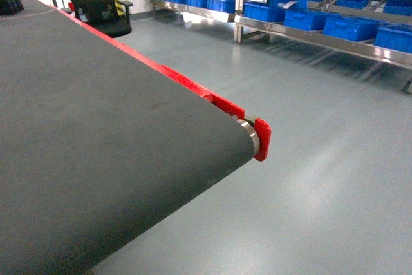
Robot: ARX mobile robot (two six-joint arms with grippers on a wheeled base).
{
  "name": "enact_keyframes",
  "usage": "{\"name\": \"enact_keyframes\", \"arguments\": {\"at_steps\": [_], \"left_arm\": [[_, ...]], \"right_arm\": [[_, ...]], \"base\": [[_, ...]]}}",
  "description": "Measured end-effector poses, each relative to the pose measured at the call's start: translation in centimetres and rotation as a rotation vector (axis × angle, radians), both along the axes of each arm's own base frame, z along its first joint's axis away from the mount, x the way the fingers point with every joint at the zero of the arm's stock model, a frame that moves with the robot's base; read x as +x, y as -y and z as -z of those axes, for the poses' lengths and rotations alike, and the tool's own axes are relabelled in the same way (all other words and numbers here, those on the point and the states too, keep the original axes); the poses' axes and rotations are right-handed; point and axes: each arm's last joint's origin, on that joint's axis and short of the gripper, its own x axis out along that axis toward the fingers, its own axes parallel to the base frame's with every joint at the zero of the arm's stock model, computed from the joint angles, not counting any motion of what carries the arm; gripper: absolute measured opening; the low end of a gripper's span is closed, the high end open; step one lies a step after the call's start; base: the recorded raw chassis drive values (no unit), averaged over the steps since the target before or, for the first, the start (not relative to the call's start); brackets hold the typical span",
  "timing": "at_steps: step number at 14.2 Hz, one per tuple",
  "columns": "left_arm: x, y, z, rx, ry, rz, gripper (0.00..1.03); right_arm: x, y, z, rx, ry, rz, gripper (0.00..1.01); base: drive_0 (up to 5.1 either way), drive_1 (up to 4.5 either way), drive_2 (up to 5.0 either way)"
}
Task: Sort blue parts and orange caps into right shelf containers
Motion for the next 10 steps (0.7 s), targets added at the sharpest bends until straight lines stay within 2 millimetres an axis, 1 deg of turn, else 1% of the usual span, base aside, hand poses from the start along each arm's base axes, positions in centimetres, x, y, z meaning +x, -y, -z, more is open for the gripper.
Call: {"name": "enact_keyframes", "arguments": {"at_steps": [10], "left_arm": [[0.00, 0.00, 0.00, 0.000, 0.000, 0.000, 0.42]], "right_arm": [[0.00, 0.00, 0.00, 0.000, 0.000, 0.000, 0.43]], "base": [[-1.6, -1.56, -1.6]]}}
